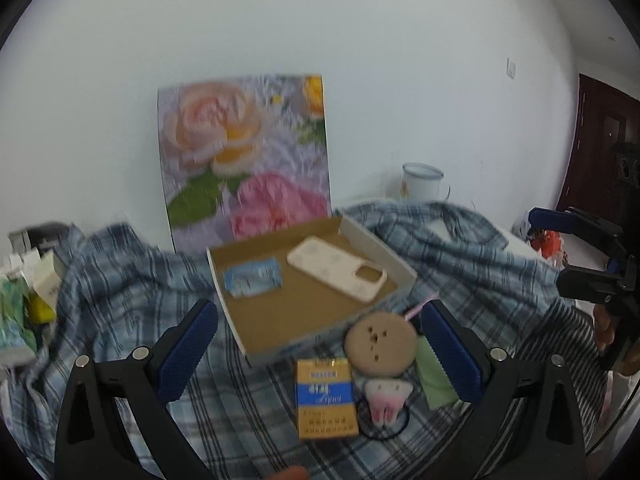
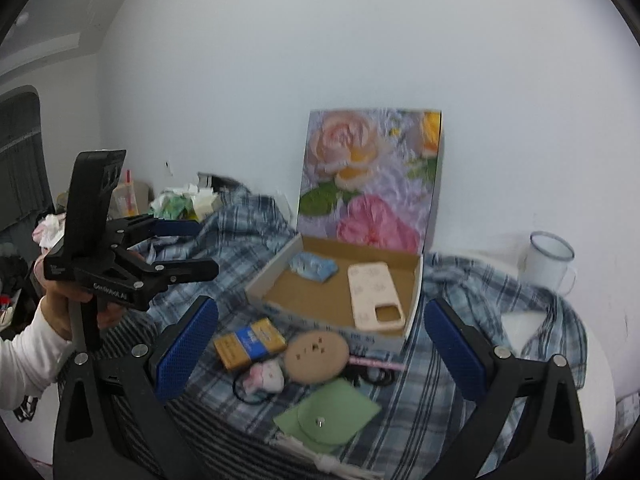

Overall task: Organize soft objects
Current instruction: 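Withdraw both grippers from the box back over the table, then grasp the Liqun cigarette pack with the left gripper while the right gripper grasps the white cable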

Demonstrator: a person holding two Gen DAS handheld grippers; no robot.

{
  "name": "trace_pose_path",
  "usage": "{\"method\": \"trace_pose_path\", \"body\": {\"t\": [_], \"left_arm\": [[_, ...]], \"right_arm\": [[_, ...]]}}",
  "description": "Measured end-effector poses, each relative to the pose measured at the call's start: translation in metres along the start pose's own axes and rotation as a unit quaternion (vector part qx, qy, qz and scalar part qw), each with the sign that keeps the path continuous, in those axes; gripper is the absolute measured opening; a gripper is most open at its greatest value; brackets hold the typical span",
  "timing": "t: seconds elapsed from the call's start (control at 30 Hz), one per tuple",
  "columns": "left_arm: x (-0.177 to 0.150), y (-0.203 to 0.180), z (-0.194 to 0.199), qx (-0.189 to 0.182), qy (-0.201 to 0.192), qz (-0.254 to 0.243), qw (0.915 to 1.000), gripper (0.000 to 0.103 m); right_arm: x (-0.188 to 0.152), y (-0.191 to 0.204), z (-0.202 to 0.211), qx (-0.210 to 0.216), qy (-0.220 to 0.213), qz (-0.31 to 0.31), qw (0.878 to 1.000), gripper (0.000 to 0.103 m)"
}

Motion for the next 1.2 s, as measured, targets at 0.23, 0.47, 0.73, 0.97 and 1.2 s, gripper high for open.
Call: {"method": "trace_pose_path", "body": {"t": [0.23, 0.47, 0.73, 0.97, 1.2], "left_arm": [[-0.036, 0.001, -0.030, -0.030, 0.049, 0.013, 0.9982, 0.103], [-0.064, -0.008, -0.058, -0.045, 0.113, -0.007, 0.9926, 0.103], [-0.082, -0.001, -0.082, -0.041, 0.167, 0.013, 0.9851, 0.086], [-0.091, -0.004, -0.095, -0.045, 0.205, 0.007, 0.9778, 0.070], [-0.093, -0.008, -0.100, -0.055, 0.215, -0.004, 0.9752, 0.064]], "right_arm": [[-0.035, -0.009, -0.016, 0.018, 0.048, -0.026, 0.998, 0.103], [-0.066, -0.012, -0.028, 0.018, 0.093, -0.029, 0.995, 0.103], [-0.079, -0.023, -0.027, 0.013, 0.106, -0.047, 0.993, 0.103], [-0.082, -0.025, -0.030, 0.014, 0.121, -0.046, 0.991, 0.103], [-0.090, -0.021, -0.037, -0.007, 0.171, 0.001, 0.985, 0.103]]}}
Point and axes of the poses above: each gripper's, at about its wrist camera, not at the fingertips, and z roughly against the way its jaws point, y to its left, x to its top, the point moved 1 cm from there along -z, roughly the way its jaws point, and after that the axes turned 7 degrees about -z, right-handed, at the moved point
